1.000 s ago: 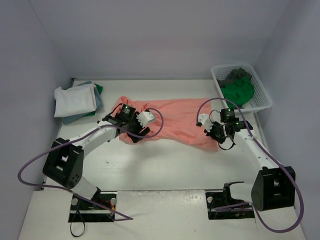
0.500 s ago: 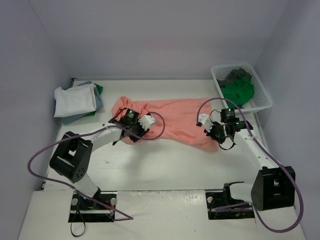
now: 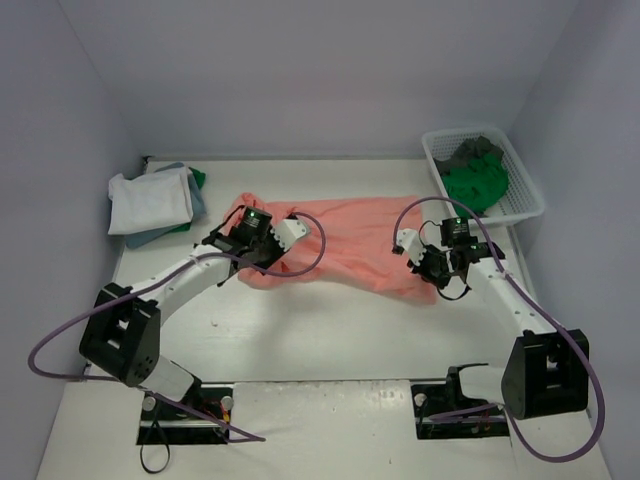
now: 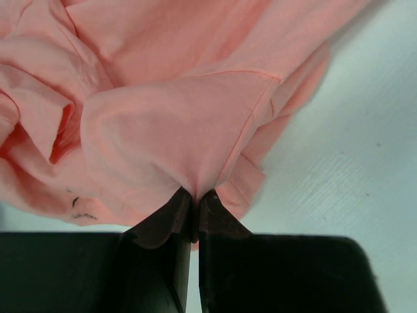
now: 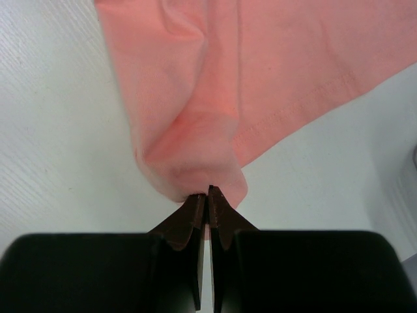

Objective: Fold and stack the t-shirts

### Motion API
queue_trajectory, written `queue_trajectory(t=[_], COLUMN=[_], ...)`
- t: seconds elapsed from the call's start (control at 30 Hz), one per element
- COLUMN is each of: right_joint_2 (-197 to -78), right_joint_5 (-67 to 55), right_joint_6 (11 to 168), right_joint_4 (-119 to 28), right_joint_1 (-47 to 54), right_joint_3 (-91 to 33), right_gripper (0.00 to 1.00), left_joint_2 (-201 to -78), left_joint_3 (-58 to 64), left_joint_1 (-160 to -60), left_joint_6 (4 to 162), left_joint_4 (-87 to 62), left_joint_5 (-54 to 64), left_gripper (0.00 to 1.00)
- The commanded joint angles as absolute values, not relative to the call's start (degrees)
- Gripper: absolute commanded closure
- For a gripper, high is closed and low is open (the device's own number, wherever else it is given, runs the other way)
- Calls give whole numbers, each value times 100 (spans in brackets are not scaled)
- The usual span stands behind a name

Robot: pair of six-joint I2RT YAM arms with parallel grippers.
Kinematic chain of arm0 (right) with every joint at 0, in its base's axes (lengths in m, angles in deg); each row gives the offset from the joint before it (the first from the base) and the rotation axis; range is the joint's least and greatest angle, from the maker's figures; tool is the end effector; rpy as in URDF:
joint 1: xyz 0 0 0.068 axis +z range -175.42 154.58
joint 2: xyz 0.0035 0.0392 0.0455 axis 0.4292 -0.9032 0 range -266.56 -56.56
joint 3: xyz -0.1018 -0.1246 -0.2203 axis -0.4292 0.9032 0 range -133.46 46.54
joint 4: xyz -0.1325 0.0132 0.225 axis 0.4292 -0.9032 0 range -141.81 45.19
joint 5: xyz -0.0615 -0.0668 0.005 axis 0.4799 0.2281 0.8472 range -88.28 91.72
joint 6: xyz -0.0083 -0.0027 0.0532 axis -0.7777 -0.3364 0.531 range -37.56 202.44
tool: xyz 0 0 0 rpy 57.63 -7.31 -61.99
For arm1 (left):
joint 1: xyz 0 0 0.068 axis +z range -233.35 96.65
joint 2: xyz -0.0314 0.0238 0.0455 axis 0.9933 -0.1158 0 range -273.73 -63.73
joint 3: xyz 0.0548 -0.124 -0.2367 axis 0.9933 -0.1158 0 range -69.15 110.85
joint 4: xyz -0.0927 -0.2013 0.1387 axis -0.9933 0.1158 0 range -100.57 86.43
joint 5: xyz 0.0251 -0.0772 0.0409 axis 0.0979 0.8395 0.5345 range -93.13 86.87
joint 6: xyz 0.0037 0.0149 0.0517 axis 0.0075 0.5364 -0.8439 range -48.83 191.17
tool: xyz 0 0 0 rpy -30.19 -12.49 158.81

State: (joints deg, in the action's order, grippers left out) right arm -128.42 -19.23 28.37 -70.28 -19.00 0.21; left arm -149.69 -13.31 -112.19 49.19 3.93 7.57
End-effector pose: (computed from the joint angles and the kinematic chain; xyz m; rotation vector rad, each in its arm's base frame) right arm 0.2492 0.0408 0.2296 -1.3326 1.9767 0.0619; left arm 0.2780 -0.1606 0.2292 1.0904 2.0810 -0.2783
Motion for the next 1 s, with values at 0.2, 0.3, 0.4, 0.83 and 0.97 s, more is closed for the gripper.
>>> queue_trajectory(t=[0.2, 0.3, 0.4, 0.83, 0.97], right_joint_2=[-12442, -12345, -12336, -12187, -12169], right_joint_5=[-1938, -1929, -1955, -1797, -1806], right_joint_6=[2847, 2830, 2812, 2592, 2610], right_joint_4=[-6985, -6994, -6985, -7003, -7020], right_joint_1=[-1865, -1848, -1830, -1830, -1821], right_joint_3=[-127, -163, -172, -294, -330], right_gripper=[100, 100, 100, 100, 100], left_joint_2=[-14196, -14257, -14012, -13677, -13677], left_joint_3=[624, 1250, 1084, 828, 776], left_joint_1=[-11261, -11349, -11708, -12729, -12729], left_joint_6=[4016, 3847, 3953, 4128, 4173], left_joint_4=[4025, 5218, 5464, 5780, 5798], left_joint_5=[2067, 2666, 2342, 2419, 2350], left_gripper=[100, 100, 100, 85, 85])
